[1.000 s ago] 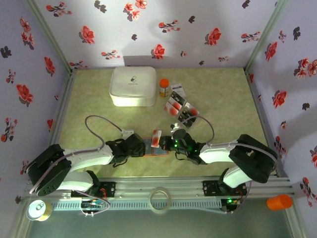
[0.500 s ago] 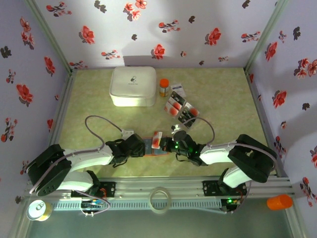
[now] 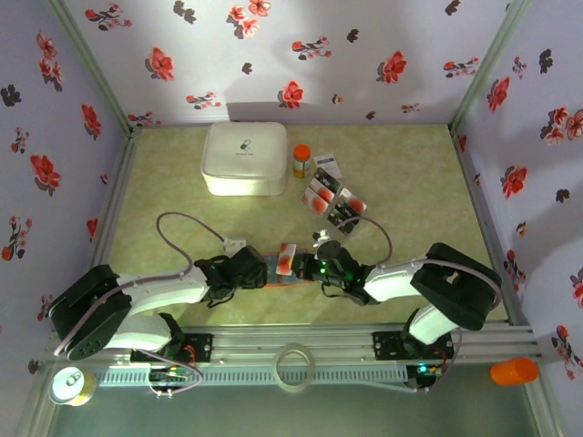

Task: Put the credit cards into the card holder
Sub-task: Insert the credit card into the card slot.

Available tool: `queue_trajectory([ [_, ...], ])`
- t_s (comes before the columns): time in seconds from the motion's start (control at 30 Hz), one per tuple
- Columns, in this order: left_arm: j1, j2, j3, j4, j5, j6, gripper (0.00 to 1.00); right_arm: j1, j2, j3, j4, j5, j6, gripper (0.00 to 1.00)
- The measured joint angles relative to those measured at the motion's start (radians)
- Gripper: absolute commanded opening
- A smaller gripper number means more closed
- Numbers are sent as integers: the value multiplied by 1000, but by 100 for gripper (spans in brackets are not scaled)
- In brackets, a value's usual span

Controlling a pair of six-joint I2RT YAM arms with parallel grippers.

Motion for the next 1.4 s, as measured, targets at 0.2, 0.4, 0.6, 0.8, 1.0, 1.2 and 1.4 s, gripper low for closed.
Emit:
queue_trajectory([
  [0.2,0,0,-2,3,-2,0,100,3,2,-1,4,-3,7,0],
  [0.4,-2,0,-4,6,-3,0,100,6,2,-18,13,-4,10,0],
  [0.6,-2,0,-4,6,-3,0,100,11,2,-33,19,-8,10,0],
  [0.8,-2,0,-4,6,-3,0,100,19,2,-33,22,-19,10,0],
  [1.0,-2,0,-4,6,-3,0,100,25,10,-35,30,-26,21,0],
  [1.2,-2,0,-4,6,-3,0,100,29,10,-58,46,-26,36,0],
  [1.4,-2,0,-5,7,-4,0,100,29,10,-61,47,-30,36,0],
])
